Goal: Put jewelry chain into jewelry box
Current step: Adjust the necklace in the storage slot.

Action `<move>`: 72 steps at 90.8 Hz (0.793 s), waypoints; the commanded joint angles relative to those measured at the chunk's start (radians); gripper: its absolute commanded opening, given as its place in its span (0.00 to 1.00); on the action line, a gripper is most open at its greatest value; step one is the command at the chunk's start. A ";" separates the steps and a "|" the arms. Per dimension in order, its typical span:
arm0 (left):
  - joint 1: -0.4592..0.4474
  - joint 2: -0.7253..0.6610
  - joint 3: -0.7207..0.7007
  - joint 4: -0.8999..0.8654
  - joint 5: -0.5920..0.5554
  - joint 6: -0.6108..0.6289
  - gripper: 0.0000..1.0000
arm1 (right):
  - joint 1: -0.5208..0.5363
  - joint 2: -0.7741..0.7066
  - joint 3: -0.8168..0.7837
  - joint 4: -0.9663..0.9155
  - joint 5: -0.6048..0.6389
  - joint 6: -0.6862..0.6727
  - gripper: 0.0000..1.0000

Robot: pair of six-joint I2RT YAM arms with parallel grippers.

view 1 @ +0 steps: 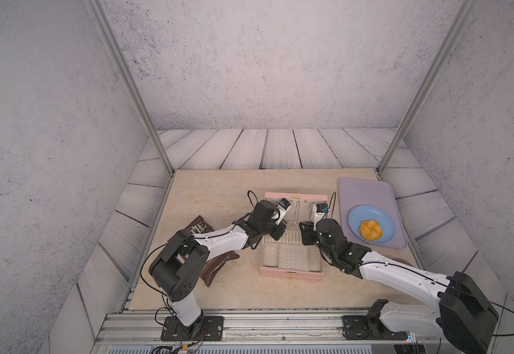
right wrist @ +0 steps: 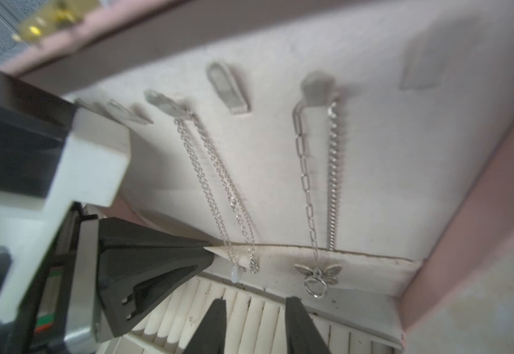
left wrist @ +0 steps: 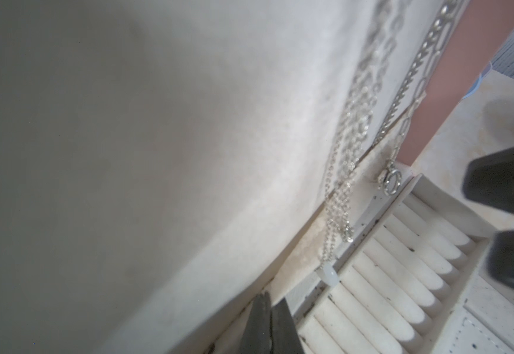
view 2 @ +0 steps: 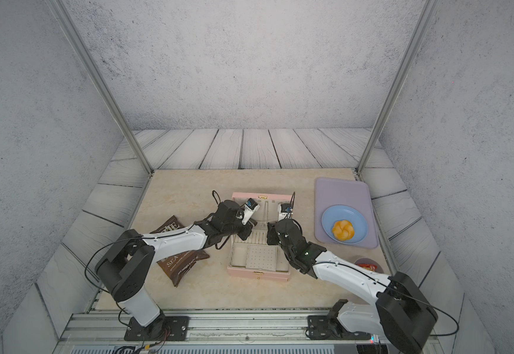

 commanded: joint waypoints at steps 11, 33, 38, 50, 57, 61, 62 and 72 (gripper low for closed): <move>-0.004 -0.035 0.017 0.051 0.058 -0.013 0.00 | -0.008 0.088 0.061 0.062 0.033 -0.021 0.32; -0.004 -0.037 0.017 0.051 0.060 -0.012 0.00 | -0.015 0.132 0.075 0.073 0.070 -0.014 0.30; -0.004 -0.038 0.016 0.050 0.059 -0.012 0.00 | -0.016 0.143 0.080 0.073 0.074 -0.011 0.30; -0.004 -0.038 0.017 0.049 0.061 -0.012 0.00 | -0.021 0.169 0.084 0.088 0.075 -0.009 0.29; -0.004 -0.037 0.016 0.049 0.063 -0.012 0.00 | -0.025 0.182 0.090 0.095 0.069 -0.012 0.28; -0.004 -0.037 0.017 0.048 0.063 -0.012 0.00 | -0.027 0.189 0.092 0.098 0.069 -0.013 0.28; -0.004 -0.037 0.016 0.048 0.063 -0.012 0.00 | -0.027 0.190 0.093 0.098 0.069 -0.012 0.28; -0.003 -0.038 0.018 0.048 0.064 -0.012 0.00 | -0.030 0.200 0.097 0.099 0.066 -0.011 0.26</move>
